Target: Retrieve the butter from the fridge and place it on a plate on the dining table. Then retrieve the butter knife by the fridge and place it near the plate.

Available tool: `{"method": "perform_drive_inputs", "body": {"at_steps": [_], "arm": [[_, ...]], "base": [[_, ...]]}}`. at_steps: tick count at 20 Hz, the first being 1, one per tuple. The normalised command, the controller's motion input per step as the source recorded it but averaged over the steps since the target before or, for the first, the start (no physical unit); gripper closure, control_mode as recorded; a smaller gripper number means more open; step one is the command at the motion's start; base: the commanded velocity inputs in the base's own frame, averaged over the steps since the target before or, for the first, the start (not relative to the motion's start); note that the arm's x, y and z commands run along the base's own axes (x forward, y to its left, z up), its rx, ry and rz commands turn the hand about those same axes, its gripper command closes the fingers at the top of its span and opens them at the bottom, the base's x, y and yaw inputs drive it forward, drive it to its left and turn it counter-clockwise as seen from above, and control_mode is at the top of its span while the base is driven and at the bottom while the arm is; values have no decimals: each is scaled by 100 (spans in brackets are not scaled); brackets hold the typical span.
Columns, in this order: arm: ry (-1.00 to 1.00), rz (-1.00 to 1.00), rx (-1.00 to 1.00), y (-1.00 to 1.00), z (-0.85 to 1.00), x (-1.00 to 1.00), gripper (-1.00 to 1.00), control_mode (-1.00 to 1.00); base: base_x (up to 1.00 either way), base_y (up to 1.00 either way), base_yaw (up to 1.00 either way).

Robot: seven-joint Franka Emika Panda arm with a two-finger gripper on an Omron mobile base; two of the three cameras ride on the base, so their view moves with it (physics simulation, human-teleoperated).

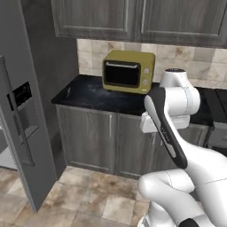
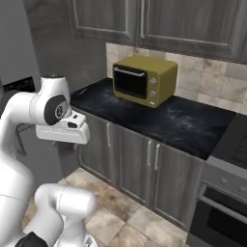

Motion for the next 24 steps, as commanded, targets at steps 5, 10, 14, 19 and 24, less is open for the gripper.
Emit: {"method": "perform_drive_inputs", "body": {"at_steps": [5,10,14,19,24], "arm": [[0,0,0,0,0,0,-100,100],[0,0,0,0,0,0,-100,100],[0,0,0,0,0,0,-100,100],[0,0,0,0,0,0,-100,100],[0,0,0,0,0,0,-100,100]], "base": [[42,45,-1],[55,13,10],[66,0,17],[75,0,17],[74,0,23]]}}
